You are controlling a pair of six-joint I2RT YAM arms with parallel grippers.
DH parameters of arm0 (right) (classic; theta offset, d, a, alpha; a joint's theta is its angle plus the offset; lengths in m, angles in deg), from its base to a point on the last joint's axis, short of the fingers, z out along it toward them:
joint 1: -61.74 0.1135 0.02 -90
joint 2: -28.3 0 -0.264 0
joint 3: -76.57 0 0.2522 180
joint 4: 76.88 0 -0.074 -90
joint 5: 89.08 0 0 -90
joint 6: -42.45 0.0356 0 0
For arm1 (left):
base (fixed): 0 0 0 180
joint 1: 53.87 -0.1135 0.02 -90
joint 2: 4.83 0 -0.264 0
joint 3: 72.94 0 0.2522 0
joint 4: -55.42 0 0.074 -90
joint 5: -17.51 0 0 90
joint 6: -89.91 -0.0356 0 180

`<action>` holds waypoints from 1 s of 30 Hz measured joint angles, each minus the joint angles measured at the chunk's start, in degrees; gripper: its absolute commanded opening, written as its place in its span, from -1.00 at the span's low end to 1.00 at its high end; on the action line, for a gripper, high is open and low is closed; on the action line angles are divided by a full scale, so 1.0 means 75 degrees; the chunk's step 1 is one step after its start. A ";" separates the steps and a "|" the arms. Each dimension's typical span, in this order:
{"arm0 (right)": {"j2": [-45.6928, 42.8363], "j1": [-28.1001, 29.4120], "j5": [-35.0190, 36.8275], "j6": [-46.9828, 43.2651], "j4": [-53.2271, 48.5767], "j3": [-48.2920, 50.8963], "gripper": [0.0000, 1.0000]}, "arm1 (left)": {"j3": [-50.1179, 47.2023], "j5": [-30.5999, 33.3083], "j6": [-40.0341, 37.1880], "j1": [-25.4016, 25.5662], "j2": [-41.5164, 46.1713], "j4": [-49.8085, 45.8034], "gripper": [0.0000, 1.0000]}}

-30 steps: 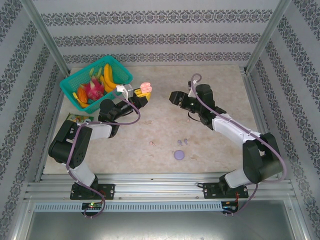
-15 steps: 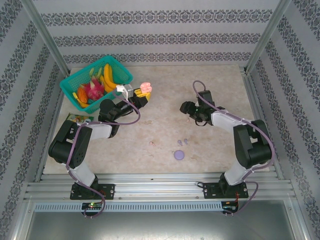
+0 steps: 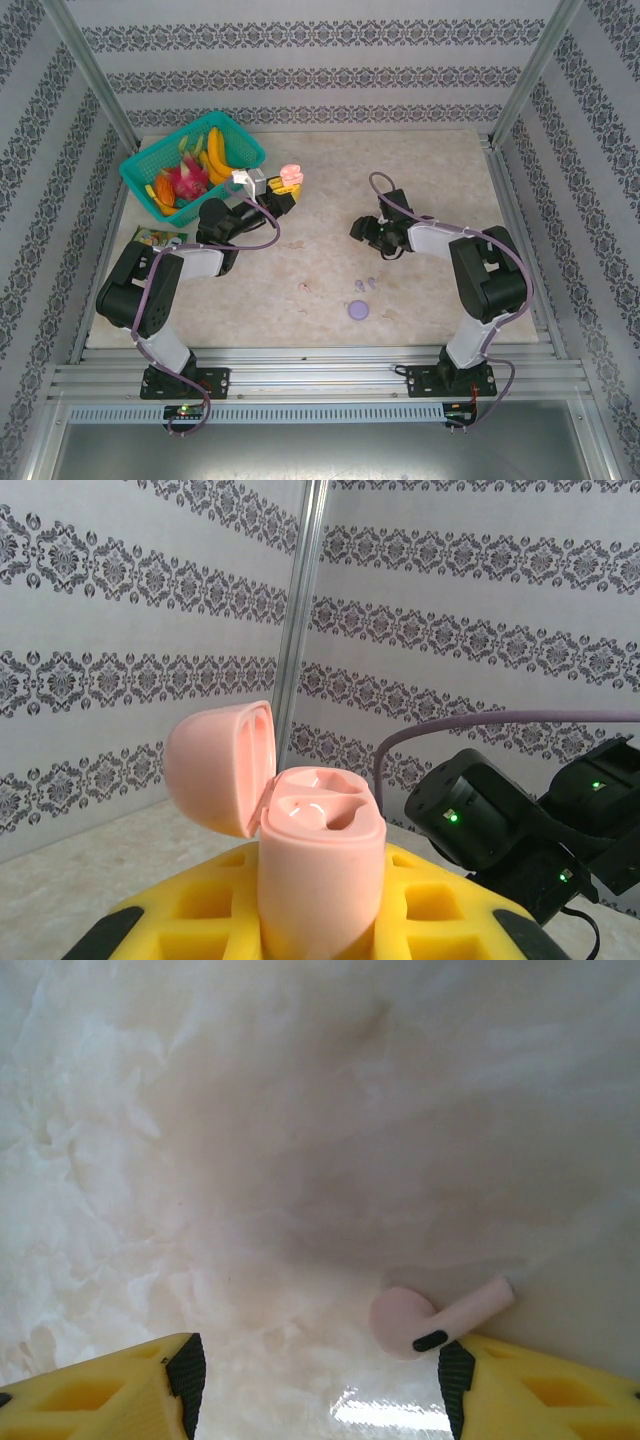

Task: Insert the wireless bluetooth earbuds into the charging case

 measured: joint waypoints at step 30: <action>0.0455 -0.0361 -0.0443 -0.1594 -0.1116 -0.1649 0.16 | -0.0020 0.0137 -0.0003 0.0000 0.0000 0.0000 -1.00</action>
